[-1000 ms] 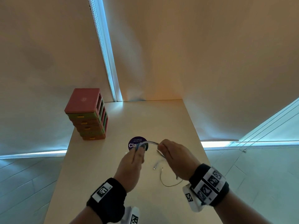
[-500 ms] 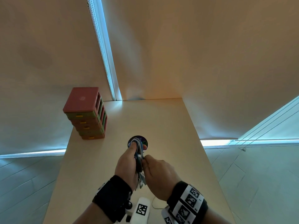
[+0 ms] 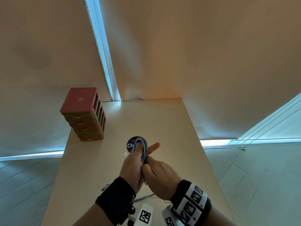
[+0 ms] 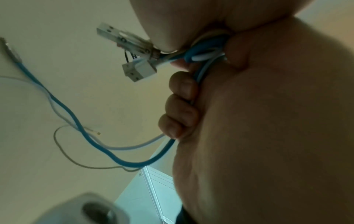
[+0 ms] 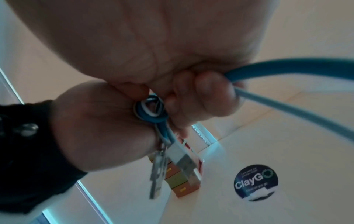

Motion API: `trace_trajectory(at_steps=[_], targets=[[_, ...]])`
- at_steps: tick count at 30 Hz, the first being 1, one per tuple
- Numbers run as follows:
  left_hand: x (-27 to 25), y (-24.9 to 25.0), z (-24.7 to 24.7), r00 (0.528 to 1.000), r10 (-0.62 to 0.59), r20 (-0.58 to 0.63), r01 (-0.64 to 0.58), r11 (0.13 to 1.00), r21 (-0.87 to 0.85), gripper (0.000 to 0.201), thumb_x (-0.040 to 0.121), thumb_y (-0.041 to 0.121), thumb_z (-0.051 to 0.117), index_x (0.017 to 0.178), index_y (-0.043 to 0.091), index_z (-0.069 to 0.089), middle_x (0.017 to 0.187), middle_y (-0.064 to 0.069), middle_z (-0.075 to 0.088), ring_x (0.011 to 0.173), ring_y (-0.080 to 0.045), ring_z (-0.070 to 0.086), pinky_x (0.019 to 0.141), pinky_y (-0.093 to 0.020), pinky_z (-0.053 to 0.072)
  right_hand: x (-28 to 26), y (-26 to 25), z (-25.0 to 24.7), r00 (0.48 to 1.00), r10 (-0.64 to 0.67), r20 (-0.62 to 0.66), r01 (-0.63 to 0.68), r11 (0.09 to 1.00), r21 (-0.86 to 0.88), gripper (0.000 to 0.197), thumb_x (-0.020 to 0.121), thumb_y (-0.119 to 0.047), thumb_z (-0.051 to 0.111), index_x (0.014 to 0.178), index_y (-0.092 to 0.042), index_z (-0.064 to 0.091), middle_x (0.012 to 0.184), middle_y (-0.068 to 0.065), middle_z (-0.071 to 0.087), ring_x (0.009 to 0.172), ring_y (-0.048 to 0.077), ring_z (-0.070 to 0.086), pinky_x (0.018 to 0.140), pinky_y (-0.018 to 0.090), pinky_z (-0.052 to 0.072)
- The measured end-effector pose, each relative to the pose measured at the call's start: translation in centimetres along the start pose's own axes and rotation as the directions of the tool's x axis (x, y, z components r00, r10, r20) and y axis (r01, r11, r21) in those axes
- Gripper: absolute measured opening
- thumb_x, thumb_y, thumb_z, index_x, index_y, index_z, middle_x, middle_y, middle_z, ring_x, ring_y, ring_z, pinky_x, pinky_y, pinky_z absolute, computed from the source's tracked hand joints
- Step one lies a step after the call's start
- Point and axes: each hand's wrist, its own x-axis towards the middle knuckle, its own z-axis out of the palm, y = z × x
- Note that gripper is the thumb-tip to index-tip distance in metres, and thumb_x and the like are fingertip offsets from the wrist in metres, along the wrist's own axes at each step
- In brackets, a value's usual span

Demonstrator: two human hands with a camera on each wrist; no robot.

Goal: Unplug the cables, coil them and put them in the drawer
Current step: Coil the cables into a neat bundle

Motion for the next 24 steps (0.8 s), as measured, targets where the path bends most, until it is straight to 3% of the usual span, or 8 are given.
trace_trajectory(at_steps=[4,7,10,13,16,20,22,24], targets=[[-0.3,0.6,0.6,0.999,0.048,0.018,-0.049,0.997,0.068,0.061,0.108,0.051,0.028,0.090,0.039,0.085,0.113,0.007,0.081,0.101,-0.005,0.071,0.090,-0.029,0.050,0.0,0.7,-0.2,0.999,-0.021,0.047,0.013,0.988,0.156,0.056,0.090,-0.053,0.024,0.105,-0.009,0.054,0.105,0.018,0.068,0.095,0.036,0.063,0.091,0.056,0.053],[-0.1,0.6,0.5,0.996,0.091,0.019,-0.092,0.992,0.088,0.053,0.109,0.048,0.028,0.112,0.033,0.079,0.128,0.009,0.076,0.125,-0.005,0.061,0.111,-0.034,0.039,0.1,1.5,0.0,0.997,-0.043,0.059,0.028,0.971,0.238,0.056,0.091,-0.055,0.028,0.116,-0.012,0.054,0.117,0.017,0.068,0.108,0.037,0.063,0.097,0.059,0.051],[0.0,0.6,0.2,0.996,0.071,0.058,-0.076,0.992,0.097,0.055,0.108,0.052,0.028,0.125,0.031,0.075,0.134,0.011,0.071,0.128,0.002,0.053,0.104,-0.028,0.040,0.2,1.6,0.2,0.999,-0.024,0.032,0.015,0.966,0.258,0.057,0.096,-0.059,0.027,0.122,-0.017,0.054,0.118,0.011,0.071,0.108,0.032,0.066,0.098,0.055,0.053],[0.0,0.4,-0.1,0.995,0.018,0.097,-0.031,0.991,0.127,0.061,0.106,0.057,0.025,0.121,0.030,0.078,0.119,0.016,0.078,0.112,0.009,0.063,0.088,-0.019,0.048,0.6,1.6,0.4,0.999,-0.036,-0.014,0.038,0.984,0.173,0.041,0.105,-0.048,0.030,0.117,-0.016,0.053,0.106,0.010,0.073,0.093,0.029,0.069,0.088,0.048,0.057],[-0.2,-0.1,-0.5,0.995,-0.010,0.097,-0.004,0.990,0.142,0.063,0.107,0.054,0.024,0.115,0.027,0.080,0.122,0.007,0.078,0.118,-0.009,0.069,0.093,-0.033,0.050,0.7,1.7,0.7,0.998,-0.042,-0.054,0.047,0.995,0.087,0.028,0.107,-0.040,0.033,0.105,-0.021,0.052,0.090,0.009,0.075,0.079,0.026,0.072,0.077,0.044,0.060],[-0.5,-0.7,-0.4,0.985,0.172,0.023,-0.172,0.946,0.273,0.030,0.103,0.035,0.051,0.109,0.013,0.071,0.109,-0.007,0.082,0.115,-0.023,0.072,0.104,-0.044,0.049,0.7,1.9,1.2,0.998,-0.053,-0.025,0.050,0.993,-0.108,0.032,0.109,-0.039,0.035,0.109,-0.014,0.055,0.089,0.011,0.075,0.077,0.031,0.071,0.068,0.043,0.058],[-0.1,-0.7,-0.2,0.969,0.246,-0.014,-0.219,0.884,0.413,0.038,0.102,0.041,0.054,0.097,0.007,0.071,0.094,-0.005,0.083,0.097,-0.016,0.076,0.093,-0.038,0.051,0.6,2.0,1.7,0.997,-0.078,-0.014,0.074,0.978,-0.194,0.031,0.110,-0.036,0.037,0.116,-0.011,0.054,0.090,0.012,0.074,0.076,0.032,0.069,0.062,0.039,0.051],[0.2,-0.3,-0.1,0.970,0.235,-0.060,-0.198,0.911,0.361,0.047,0.103,0.043,0.052,0.079,0.006,0.067,0.079,-0.007,0.077,0.091,-0.022,0.076,0.091,-0.039,0.052,0.5,2.1,2.0,0.995,-0.094,-0.035,0.087,0.983,-0.162,0.032,0.110,-0.038,0.034,0.118,-0.011,0.048,0.084,0.011,0.069,0.067,0.031,0.062,0.059,0.037,0.044]])
